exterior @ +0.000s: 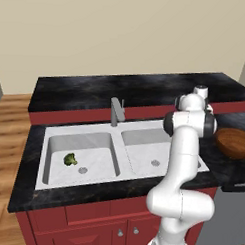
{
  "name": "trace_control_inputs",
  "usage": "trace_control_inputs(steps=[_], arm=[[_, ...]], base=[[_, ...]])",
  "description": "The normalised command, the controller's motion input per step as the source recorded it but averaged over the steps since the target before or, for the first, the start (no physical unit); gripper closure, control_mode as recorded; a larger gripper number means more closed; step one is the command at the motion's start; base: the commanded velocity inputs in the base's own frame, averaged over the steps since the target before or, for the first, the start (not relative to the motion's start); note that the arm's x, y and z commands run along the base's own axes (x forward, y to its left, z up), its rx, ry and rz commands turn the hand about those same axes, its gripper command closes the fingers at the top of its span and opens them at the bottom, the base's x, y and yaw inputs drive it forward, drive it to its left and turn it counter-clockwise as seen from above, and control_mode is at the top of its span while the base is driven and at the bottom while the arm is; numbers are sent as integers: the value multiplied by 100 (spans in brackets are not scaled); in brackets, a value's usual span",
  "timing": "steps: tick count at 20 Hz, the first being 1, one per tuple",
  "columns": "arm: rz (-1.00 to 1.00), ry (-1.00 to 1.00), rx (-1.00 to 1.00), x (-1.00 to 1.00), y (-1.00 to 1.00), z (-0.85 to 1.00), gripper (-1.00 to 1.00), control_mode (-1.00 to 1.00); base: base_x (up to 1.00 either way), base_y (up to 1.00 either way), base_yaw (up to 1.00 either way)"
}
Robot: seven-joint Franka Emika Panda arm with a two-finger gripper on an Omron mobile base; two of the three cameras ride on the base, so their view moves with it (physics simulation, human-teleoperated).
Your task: Remove the broccoli and carrot from the sink. Then move the bowl and cup from the counter to the sink for washing.
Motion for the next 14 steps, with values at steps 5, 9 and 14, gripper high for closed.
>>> trace_control_inputs(steps=[5, 9, 14], arm=[[-4, 6, 0, 6, -1, -21, 100, -100], [-6, 8, 0, 0, 0, -19, 100, -100], [-7, 8, 0, 0, 0, -19, 100, -100]], base=[[0, 0, 0], [0, 0, 0], [0, 0, 0]])
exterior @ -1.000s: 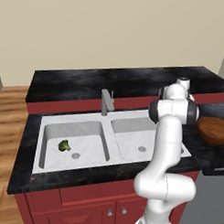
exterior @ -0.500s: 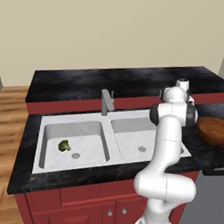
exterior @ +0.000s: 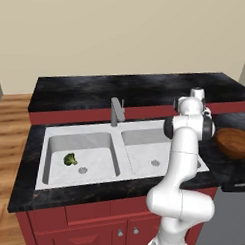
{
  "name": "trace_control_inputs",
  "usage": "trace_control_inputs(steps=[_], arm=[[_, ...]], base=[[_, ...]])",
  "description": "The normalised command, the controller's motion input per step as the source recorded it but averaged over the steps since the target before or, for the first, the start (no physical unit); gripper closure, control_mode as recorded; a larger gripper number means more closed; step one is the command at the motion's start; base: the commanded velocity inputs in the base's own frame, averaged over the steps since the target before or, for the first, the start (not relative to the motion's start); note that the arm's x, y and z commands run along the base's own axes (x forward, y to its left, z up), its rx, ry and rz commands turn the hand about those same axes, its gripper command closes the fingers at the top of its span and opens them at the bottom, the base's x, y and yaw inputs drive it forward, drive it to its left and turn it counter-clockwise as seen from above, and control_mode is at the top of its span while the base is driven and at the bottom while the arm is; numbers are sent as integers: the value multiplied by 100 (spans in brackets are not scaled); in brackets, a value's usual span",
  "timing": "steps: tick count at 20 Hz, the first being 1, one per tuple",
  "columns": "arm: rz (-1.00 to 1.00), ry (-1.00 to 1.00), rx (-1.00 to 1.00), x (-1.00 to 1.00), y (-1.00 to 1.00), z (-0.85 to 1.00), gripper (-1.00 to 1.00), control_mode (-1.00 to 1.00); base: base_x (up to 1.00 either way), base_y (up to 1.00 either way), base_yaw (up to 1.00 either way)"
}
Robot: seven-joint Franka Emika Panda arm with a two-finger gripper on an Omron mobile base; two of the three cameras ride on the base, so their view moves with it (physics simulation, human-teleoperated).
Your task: Remove the broccoli and carrot from the sink. Then move the bowl and cup from the counter to the sink for washing.
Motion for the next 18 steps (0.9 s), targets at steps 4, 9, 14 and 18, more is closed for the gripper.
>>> trace_control_inputs(steps=[4, 9, 14, 18], arm=[[-7, 6, 0, 0, -4, -18, 100, -100], [-6, 5, 0, -1, -7, -19, 100, -100], [-6, 2, 0, -14, -6, -19, -100, -100], [-7, 0, 0, -20, -5, -17, -100, -100]], base=[[0, 0, 0], [0, 0, 0], [0, 0, 0], [0, 0, 0]])
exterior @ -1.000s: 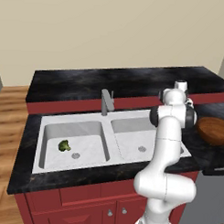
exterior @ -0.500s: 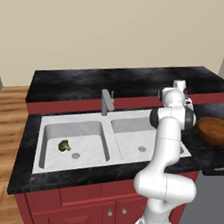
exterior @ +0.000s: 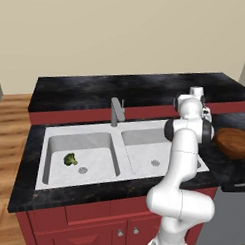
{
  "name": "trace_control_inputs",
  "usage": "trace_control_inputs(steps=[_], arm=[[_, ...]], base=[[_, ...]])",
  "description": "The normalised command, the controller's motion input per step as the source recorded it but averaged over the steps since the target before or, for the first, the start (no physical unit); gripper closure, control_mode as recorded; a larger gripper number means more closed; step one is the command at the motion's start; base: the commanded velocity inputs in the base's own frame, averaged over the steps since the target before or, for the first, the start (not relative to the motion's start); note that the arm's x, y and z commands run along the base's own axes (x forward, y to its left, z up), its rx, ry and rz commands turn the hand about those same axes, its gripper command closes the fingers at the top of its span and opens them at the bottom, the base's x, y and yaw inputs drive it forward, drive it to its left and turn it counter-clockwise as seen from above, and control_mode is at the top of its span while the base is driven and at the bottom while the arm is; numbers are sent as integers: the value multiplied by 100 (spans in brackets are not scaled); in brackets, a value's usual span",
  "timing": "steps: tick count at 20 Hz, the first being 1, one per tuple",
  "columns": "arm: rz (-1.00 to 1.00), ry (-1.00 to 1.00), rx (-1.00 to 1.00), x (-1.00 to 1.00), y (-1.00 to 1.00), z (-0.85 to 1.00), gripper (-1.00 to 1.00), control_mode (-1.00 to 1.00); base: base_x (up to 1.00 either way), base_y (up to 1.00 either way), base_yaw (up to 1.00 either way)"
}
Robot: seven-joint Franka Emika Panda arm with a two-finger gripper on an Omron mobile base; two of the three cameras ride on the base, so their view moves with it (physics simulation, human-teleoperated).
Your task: Remove the broccoli and carrot from the sink. Then move the bowl and cup from the counter to the sink for washing.
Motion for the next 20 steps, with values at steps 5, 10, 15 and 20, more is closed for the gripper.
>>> trace_control_inputs(steps=[5, 10, 15, 20], arm=[[-7, 0, 0, -15, -3, -15, -100, -100], [-3, -1, 0, -19, -3, -3, -100, -100], [-4, -1, 0, -16, 0, 20, -100, -100], [-5, -3, 0, -10, 13, 24, -100, -100]], base=[[0, 0, 0], [0, 0, 0], [0, 0, 0], [0, 0, 0]])
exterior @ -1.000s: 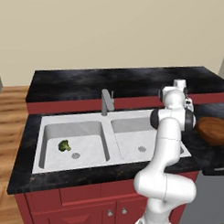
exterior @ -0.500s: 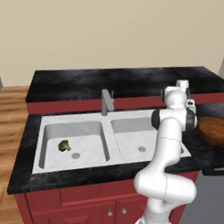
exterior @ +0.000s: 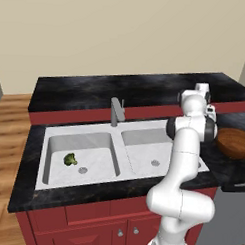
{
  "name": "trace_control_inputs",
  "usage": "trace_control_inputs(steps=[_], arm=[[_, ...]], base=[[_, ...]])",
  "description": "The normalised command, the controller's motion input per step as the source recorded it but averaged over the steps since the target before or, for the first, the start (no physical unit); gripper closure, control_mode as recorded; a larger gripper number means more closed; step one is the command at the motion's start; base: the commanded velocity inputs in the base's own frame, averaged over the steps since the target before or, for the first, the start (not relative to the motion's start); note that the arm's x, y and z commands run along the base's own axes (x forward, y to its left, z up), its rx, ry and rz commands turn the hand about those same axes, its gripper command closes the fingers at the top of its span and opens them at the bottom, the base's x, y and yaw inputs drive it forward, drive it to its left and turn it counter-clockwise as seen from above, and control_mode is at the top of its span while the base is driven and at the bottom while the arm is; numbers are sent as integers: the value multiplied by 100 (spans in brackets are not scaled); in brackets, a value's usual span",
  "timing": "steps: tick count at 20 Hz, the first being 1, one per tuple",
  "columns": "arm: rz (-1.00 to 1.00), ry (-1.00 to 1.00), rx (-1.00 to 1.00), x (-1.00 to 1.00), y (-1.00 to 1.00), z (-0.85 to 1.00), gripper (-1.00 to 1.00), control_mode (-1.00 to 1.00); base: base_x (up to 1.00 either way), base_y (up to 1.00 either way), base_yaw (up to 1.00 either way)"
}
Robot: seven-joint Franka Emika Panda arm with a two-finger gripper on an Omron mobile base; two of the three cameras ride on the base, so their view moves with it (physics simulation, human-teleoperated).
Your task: Remove the broccoli and carrot from the sink. Then move the bowl and cup from the counter to the sink for washing.
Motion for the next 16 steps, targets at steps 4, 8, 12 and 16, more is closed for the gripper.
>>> trace_control_inputs(steps=[4, 8, 12, 16], arm=[[-4, -2, 0, -20, 10, 20, -100, -100], [-1, -3, 0, -31, 13, 11, -100, -100], [0, -8, 0, -36, 18, 6, -100, -100], [0, -17, -1, -32, 28, 9, -100, -100]], base=[[0, 0, 0], [0, 0, 0], [0, 0, 0], [0, 0, 0]])
